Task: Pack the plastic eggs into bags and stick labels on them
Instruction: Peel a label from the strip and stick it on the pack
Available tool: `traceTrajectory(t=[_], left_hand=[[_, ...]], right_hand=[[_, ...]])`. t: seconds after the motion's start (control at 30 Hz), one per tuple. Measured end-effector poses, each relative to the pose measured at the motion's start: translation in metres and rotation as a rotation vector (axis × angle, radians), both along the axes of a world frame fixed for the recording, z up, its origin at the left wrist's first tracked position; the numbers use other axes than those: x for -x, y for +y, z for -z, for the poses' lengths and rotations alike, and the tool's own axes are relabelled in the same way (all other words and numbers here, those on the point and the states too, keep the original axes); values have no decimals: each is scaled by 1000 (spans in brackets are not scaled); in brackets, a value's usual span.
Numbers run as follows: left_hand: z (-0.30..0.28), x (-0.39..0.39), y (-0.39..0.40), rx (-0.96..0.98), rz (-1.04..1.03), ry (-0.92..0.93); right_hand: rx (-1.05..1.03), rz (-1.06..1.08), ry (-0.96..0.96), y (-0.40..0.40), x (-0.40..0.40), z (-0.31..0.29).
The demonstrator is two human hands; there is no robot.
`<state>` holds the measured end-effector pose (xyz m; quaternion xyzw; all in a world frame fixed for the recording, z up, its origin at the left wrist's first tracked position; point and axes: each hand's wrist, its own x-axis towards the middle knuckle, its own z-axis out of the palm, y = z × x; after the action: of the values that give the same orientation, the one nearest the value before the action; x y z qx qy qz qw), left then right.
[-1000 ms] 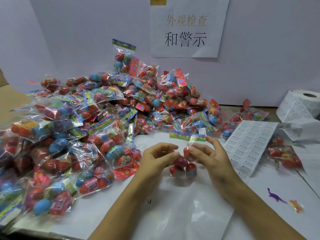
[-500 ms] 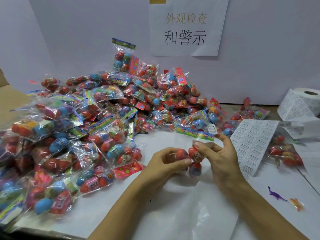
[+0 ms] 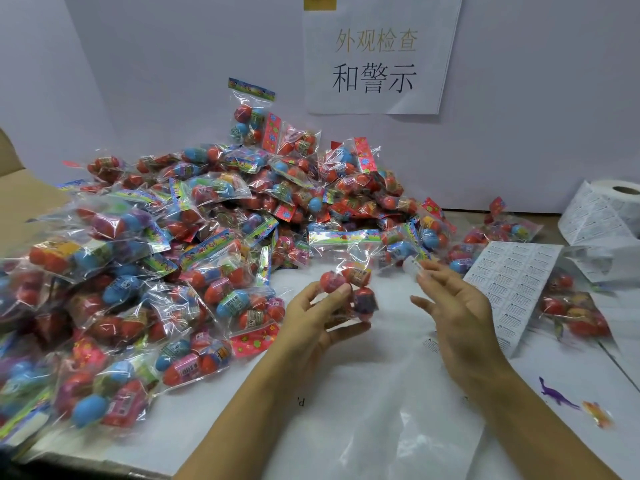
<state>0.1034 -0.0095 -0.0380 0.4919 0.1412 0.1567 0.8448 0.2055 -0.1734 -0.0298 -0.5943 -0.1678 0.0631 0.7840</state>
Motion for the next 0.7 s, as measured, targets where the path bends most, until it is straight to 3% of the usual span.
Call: traceTrajectory(t=[0.3, 0.7], left_hand=[[2, 2, 0, -62, 60, -33], [1, 2, -1, -85, 106, -55]], right_hand=[[445, -155, -423, -3, 11, -2], [541, -191, -504, -5, 14, -2]])
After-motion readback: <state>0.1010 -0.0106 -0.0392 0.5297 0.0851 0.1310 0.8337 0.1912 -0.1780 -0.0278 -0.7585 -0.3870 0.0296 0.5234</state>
